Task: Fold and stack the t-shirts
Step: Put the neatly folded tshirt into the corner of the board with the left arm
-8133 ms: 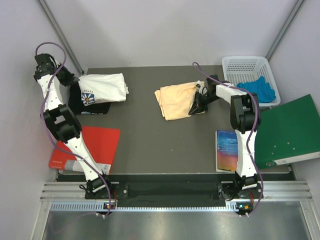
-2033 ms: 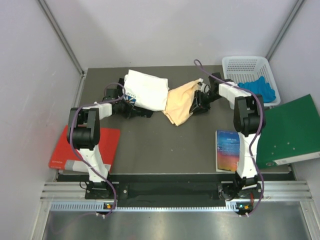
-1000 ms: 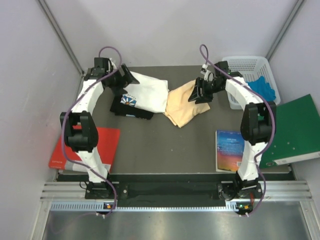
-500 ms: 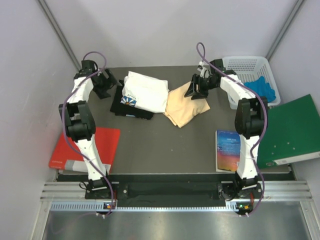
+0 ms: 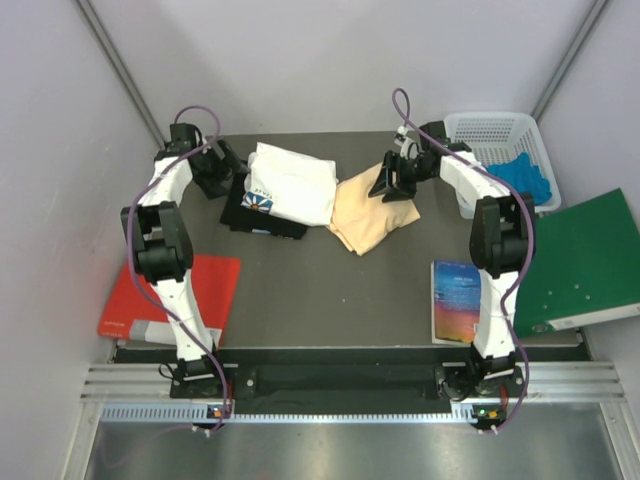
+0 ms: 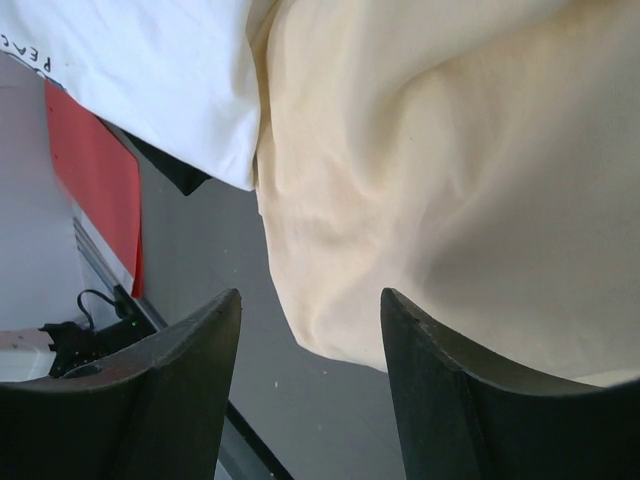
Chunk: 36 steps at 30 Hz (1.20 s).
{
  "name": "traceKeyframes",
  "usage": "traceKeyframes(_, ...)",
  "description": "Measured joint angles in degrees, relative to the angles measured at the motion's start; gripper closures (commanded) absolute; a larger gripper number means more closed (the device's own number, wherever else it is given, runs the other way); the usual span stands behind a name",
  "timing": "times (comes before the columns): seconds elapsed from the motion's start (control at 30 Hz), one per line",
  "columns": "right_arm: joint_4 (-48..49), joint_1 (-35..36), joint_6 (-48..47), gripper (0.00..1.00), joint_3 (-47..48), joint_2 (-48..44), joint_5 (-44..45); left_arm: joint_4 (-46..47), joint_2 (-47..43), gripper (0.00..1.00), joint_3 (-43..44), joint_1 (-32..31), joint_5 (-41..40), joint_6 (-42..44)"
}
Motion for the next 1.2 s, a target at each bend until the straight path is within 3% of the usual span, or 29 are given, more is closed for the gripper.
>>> traceKeyframes(0.2,0.09,0.0,0.0,0.42,-0.13,0.0,0.0,2.1,-1.66,0.1,-3.17,-0.31,0.0,-0.9)
traceKeyframes(0.6,0.22,0.02,-0.02,0.41,-2.25,0.0,-0.44,7.69,-8.79,0.05,-7.08,-0.87,-0.96,-1.42)
traceKeyframes(1.2,0.22,0.02,-0.02,0.4,-2.25,0.0,-0.44,5.84,-1.11,0.06,-1.6,-4.87,-0.07,-0.92)
